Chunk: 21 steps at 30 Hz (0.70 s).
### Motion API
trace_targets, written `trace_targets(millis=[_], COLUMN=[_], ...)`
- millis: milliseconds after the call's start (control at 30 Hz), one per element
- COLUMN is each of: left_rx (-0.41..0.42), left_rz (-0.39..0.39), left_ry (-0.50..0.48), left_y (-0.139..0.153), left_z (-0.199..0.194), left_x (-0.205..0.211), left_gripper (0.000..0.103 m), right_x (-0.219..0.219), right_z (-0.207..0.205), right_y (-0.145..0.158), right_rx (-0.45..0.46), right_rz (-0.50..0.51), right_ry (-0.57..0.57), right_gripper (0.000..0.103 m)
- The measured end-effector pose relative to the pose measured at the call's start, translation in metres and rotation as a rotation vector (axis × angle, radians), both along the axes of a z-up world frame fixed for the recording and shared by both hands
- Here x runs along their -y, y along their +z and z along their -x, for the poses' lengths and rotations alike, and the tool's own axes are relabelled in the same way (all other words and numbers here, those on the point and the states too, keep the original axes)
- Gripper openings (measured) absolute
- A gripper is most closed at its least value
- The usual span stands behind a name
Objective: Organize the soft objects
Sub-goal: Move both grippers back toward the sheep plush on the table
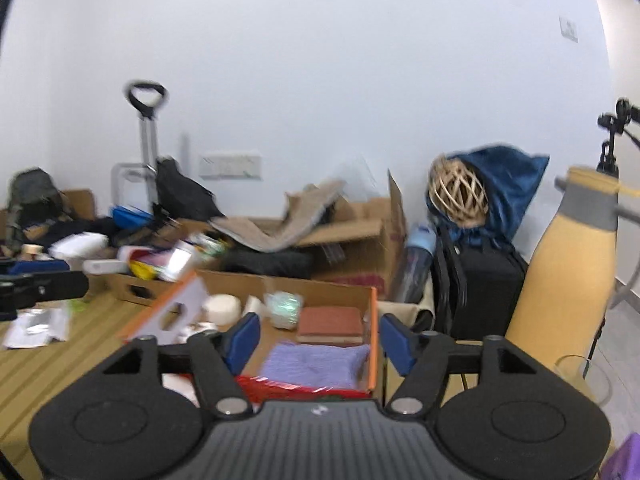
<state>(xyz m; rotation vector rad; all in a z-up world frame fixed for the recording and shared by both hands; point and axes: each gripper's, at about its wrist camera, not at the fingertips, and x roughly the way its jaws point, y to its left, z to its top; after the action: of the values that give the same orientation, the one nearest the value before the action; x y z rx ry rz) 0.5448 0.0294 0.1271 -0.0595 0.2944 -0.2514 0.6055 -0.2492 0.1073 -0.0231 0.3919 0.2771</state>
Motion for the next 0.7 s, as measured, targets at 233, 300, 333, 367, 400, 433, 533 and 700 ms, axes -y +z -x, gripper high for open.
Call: trace_targets(millis=[233,300,333,367,400,433,533,700], left_rx=[0.07,0.051,0.045,0.04,0.035,0.032,0.013,0.017], left_rz=[0.038,0.065,0.073,0.08,0.081,0.079,0.064,0.04], left_ry=[0.073,0.069,0.068,0.069,0.069,0.064,0.05,0.047], left_y=[0.001,-0.008,-0.013,-0.019,-0.026,-0.032,-0.049,-0.05], left_z=[0.118,0.149,0.163,0.177,0.193,0.208,0.242,0.268], left_x=[-0.027,-0.03,-0.031,-0.032,-0.031,-0.03,-0.031,-0.034], left_gripper=[0.09,0.092,0.094,0.095,0.096,0.097,0.099,0.1], right_x=[0.005,0.007,0.008,0.01,0.011,0.011,0.013,0.012], right_z=[0.115,0.147,0.162,0.178,0.192,0.206,0.246,0.281], right_y=[-0.006,-0.018,-0.024,-0.032,-0.038,-0.045,-0.064,-0.07], right_rx=[0.055,0.047,0.041,0.029,0.023,0.012,-0.029,-0.047], right_rz=[-0.008,-0.002,-0.008,-0.013,-0.022,-0.03,-0.053,-0.072], right_ry=[0.019,0.003,-0.003,-0.006,-0.011,-0.017,-0.039,-0.022], right_gripper=[0.082,0.082,0.082,0.082,0.083,0.083,0.086,0.088])
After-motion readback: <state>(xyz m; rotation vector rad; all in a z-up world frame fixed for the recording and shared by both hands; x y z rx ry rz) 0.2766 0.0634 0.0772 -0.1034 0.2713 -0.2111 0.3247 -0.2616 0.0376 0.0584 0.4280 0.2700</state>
